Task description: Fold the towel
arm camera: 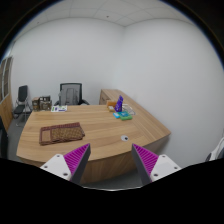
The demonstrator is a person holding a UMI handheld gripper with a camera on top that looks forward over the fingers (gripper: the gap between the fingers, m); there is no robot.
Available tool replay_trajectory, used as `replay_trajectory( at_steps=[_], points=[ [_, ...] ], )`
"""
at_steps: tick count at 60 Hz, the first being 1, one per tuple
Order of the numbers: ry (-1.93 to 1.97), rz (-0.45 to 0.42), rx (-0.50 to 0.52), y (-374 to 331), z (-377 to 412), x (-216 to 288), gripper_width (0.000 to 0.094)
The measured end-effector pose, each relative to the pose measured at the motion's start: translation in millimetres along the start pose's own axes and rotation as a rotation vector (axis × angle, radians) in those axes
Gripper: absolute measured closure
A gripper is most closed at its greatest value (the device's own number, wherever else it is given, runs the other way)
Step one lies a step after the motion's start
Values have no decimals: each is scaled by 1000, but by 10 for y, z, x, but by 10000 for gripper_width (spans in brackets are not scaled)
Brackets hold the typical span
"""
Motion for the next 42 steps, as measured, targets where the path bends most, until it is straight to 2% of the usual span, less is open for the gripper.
replay_trajectory(
  at_steps=[10, 19, 32, 42],
  points=[
    [-5, 46, 10, 125, 215, -259, 78],
    [-33, 118, 71, 318, 671, -613, 78],
    [-96, 177, 211, 663, 1899, -993, 77],
    [-115, 164, 343, 1069, 3058, -922, 78]
  ],
)
Point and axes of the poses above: the point between the fingertips, and its own axes, seen from behind it with the camera up: z to the left, x up, y forward, the way the camera looks, the point moved 2 cm from there along -y, backward, against the way the camera looks, and after that the axes turned 5 degrees about z, right-handed, at the moved point
